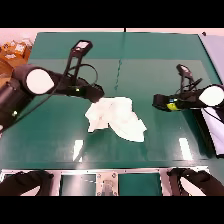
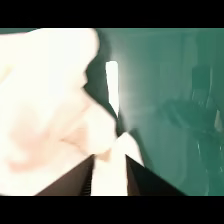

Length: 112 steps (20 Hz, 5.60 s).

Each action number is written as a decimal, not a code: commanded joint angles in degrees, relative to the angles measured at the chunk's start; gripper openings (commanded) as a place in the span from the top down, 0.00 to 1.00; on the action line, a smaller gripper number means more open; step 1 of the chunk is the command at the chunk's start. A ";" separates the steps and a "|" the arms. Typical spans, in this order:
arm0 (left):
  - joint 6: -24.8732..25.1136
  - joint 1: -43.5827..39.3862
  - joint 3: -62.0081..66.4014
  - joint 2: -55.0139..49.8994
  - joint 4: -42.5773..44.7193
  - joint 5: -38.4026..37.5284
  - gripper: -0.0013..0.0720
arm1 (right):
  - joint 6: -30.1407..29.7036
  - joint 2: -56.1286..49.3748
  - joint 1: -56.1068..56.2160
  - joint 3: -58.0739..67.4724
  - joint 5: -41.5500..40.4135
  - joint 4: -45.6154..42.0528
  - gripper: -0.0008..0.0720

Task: Fold the shirts.

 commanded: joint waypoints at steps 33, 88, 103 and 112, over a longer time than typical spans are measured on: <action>4.33 21.66 -18.71 -2.43 -9.97 1.49 0.96 | -25.53 -30.77 -6.43 -1.44 4.26 25.33 0.96; -7.61 23.63 -23.37 -3.37 -10.95 -11.10 0.26 | -30.42 -35.80 -28.48 17.00 -8.59 21.09 0.96; -2.01 31.63 -21.27 -7.61 -6.86 11.80 0.96 | -22.05 -21.46 -32.15 2.43 -2.03 18.91 0.96; 16.28 41.40 4.04 -21.59 -11.67 7.72 0.96 | -14.05 8.70 -20.24 -34.05 0.92 31.17 0.96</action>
